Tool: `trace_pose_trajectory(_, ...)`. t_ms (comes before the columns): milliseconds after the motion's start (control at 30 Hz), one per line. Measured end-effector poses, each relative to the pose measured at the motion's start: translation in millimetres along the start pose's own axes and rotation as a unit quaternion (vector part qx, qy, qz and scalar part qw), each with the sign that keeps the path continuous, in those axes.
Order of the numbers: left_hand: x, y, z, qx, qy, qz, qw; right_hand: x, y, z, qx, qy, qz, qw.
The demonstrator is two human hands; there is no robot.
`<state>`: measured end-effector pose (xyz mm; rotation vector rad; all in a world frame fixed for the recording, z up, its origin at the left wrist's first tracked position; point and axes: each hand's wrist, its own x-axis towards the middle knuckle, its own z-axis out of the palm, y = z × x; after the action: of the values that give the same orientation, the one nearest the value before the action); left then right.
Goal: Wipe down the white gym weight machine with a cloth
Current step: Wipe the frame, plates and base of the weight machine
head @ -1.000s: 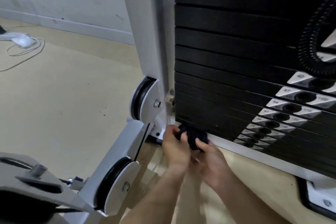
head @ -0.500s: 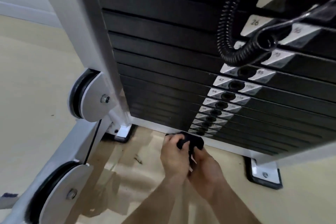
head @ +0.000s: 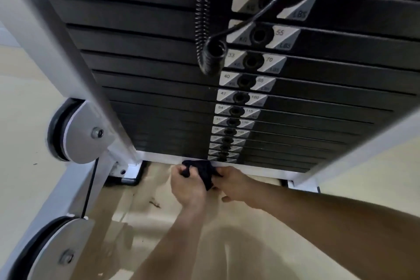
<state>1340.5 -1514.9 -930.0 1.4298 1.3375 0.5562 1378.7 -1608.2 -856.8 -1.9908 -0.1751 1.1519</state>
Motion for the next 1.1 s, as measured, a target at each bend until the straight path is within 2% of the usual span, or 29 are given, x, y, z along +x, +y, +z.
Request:
trace_pose_trajectory(100,-45,-3,26,0.009,-0.077,0.000,0.997,-26,17,-48,-0.021,-0.003,0.067,0.998)
trace_pose_trajectory(167,-72,-4,36,0.081,-0.163,0.091,0.979,-42,43,-73,0.008,-0.027,0.087,0.996)
trace_pose_trajectory(200,-83,-2,38,0.118,-0.223,0.157,0.955,-52,50,-85,-0.028,-0.027,0.096,0.995)
trace_pose_trajectory(234,-92,2,38,0.156,-0.293,0.222,0.917,-58,60,-94,-0.125,-0.055,0.087,0.987)
trace_pose_trajectory(267,-98,8,38,0.203,-0.363,0.276,0.867,-63,70,-102,-0.172,-0.068,0.097,0.978)
trace_pose_trajectory(300,-103,15,34,0.262,-0.426,0.313,0.807,-65,81,-108,-0.103,-0.059,0.113,0.986)
trace_pose_trajectory(334,-106,23,28,0.327,-0.465,0.351,0.744,-68,88,-112,-0.032,-0.042,0.080,0.995)
trace_pose_trajectory(367,-101,30,18,0.393,-0.488,0.399,0.670,-71,90,-111,-0.078,-0.031,0.021,0.996)
trace_pose_trajectory(434,-97,43,-6,0.481,-0.506,0.447,0.560,-65,103,-109,-0.182,0.022,-0.072,0.980)
trace_pose_trajectory(467,-88,48,-20,0.512,-0.517,0.441,0.525,-56,105,-101,-0.226,0.041,-0.099,0.968)
trace_pose_trajectory(534,-85,54,-40,0.576,-0.507,0.388,0.510,-35,110,-92,-0.331,0.056,-0.152,0.930)
trace_pose_trajectory(601,-81,52,-45,0.620,-0.468,0.363,0.514,-12,114,-79,-0.454,0.096,-0.179,0.867)
trace_pose_trajectory(634,-78,47,-41,0.634,-0.445,0.347,0.529,-3,114,-74,-0.494,0.120,-0.193,0.840)
trace_pose_trajectory(667,-77,41,-34,0.633,-0.429,0.328,0.555,2,116,-72,-0.505,0.145,-0.202,0.826)
trace_pose_trajectory(734,-87,24,-6,0.591,-0.416,0.287,0.629,-2,127,-84,-0.468,0.168,-0.192,0.846)
trace_pose_trajectory(834,-126,-1,45,0.444,-0.337,0.199,0.806,-23,158,-106,-0.422,0.160,-0.194,0.871)
trace_pose_trajectory(867,-142,-7,60,0.400,-0.307,0.183,0.844,-32,168,-113,-0.411,0.164,-0.197,0.875)
trace_pose_trajectory(901,-160,-13,74,0.366,-0.291,0.176,0.866,-41,175,-121,-0.393,0.178,-0.192,0.881)
trace_pose_trajectory(968,-188,-18,93,0.328,-0.284,0.176,0.883,-55,184,-138,-0.315,0.217,-0.187,0.905)
trace_pose_trajectory(1034,-202,-16,105,0.317,-0.265,0.221,0.883,-67,189,-155,-0.193,0.228,-0.167,0.940)
trace_pose_trajectory(1101,-212,-12,110,0.342,-0.281,0.303,0.844,-75,196,-173,-0.116,0.244,-0.149,0.951)
